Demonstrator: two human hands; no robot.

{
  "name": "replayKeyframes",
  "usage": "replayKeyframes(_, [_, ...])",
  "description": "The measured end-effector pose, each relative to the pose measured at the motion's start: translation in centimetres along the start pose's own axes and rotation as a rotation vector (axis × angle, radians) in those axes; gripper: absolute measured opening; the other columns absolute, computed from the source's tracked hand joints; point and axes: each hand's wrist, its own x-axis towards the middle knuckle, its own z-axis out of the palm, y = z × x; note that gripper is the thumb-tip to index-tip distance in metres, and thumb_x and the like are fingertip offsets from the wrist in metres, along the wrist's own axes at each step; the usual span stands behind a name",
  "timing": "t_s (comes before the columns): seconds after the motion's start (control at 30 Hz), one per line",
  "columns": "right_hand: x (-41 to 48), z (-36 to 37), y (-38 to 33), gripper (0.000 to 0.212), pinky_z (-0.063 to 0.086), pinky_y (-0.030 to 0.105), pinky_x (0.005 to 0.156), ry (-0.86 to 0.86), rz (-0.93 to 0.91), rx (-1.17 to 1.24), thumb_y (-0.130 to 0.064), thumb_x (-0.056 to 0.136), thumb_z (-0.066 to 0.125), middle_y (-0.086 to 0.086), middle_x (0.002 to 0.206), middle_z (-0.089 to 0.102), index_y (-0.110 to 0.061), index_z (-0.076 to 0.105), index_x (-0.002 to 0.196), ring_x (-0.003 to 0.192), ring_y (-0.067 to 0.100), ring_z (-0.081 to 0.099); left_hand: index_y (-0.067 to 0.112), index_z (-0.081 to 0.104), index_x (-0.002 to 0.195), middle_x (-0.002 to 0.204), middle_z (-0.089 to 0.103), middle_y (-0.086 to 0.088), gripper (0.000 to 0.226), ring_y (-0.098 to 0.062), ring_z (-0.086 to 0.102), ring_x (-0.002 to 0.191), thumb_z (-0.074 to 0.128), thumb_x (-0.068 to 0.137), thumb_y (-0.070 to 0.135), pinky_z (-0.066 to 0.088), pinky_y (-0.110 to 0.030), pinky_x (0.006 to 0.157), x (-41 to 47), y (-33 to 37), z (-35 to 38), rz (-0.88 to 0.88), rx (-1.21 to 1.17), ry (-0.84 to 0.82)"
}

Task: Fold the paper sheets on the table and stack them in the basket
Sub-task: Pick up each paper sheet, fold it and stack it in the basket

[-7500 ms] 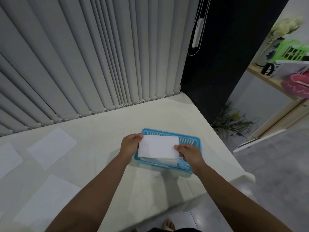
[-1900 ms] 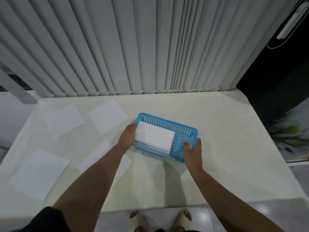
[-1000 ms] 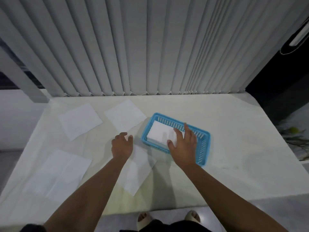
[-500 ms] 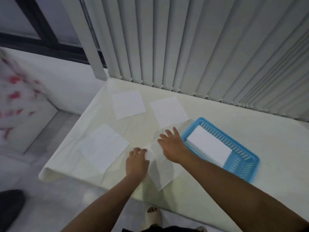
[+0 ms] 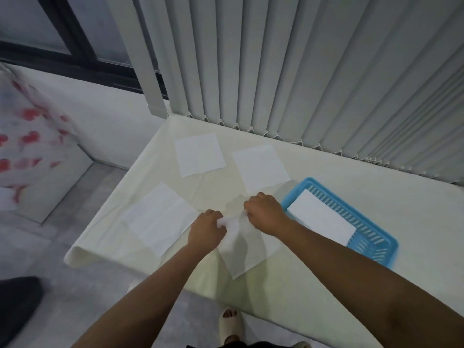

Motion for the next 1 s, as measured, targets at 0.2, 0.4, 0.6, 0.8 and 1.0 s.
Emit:
replayKeyframes(0.2, [-4.5, 0.6, 0.5, 0.026, 0.032, 0.043, 0.099, -0.07, -0.081, -0.163, -0.017, 0.09, 0.046, 0.006, 0.099, 0.069, -0.018, 0.07, 0.101, 0.105, 0.026, 0.052, 0.024, 0.062, 0.096, 0.101, 0.063, 0.004, 0.017, -0.018, 0.056, 0.1, 0.063, 0.079, 0.025, 0.045, -0.031, 0.088, -2.7, -0.7, 0.8, 0.07, -0.061, -0.261])
replayKeyframes(0.4, [-7.7, 1.6, 1.1, 0.035, 0.018, 0.047, 0.114, -0.134, -0.074, -0.162, -0.011, 0.085, 0.053, 0.0, 0.12, 0.065, -0.024, 0.064, 0.115, 0.12, 0.024, 0.047, 0.035, 0.053, 0.114, 0.129, 0.047, 0.012, 0.049, -0.015, 0.041, 0.12, 0.059, 0.067, 0.048, 0.035, -0.032, 0.102, -4.7, 0.5, 1.6, 0.051, 0.046, -0.426])
replayKeyframes(0.6, [-9.4, 1.4, -0.3, 0.05, 0.012, 0.044, 0.119, -0.067, -0.034, -0.073, -0.016, 0.091, 0.049, 0.003, 0.15, 0.039, -0.019, 0.041, 0.141, 0.137, 0.025, 0.033, 0.029, 0.047, 0.122, 0.128, 0.046, 0.006, 0.05, -0.021, 0.041, 0.121, 0.048, 0.074, 0.043, 0.034, -0.036, 0.098, -4.6, 2.2, 1.3, -0.08, -0.024, -0.435])
replayKeyframes(0.8, [-10.9, 4.2, -1.9, 0.056, 0.02, 0.04, 0.117, -0.149, 0.081, 0.067, -0.025, 0.096, 0.04, 0.008, 0.157, 0.029, -0.014, 0.028, 0.149, 0.141, 0.026, 0.03, 0.013, 0.043, 0.126, 0.107, 0.06, -0.005, 0.037, -0.023, 0.057, 0.104, 0.049, 0.091, 0.022, 0.045, -0.031, 0.089, -3.2, 2.7, 1.8, -0.159, -0.114, -0.297])
replayKeyframes(1.0, [-12.5, 5.9, -1.8, 0.056, 0.012, 0.04, 0.12, -0.146, 0.13, 0.126, -0.031, 0.098, 0.035, 0.004, 0.161, 0.019, -0.017, 0.026, 0.151, 0.147, 0.021, 0.021, 0.014, 0.047, 0.123, 0.105, 0.062, -0.007, 0.044, -0.02, 0.053, 0.091, 0.06, 0.087, 0.035, 0.04, -0.028, 0.078, -1.5, 3.7, 2.3, -0.212, -0.031, -0.335])
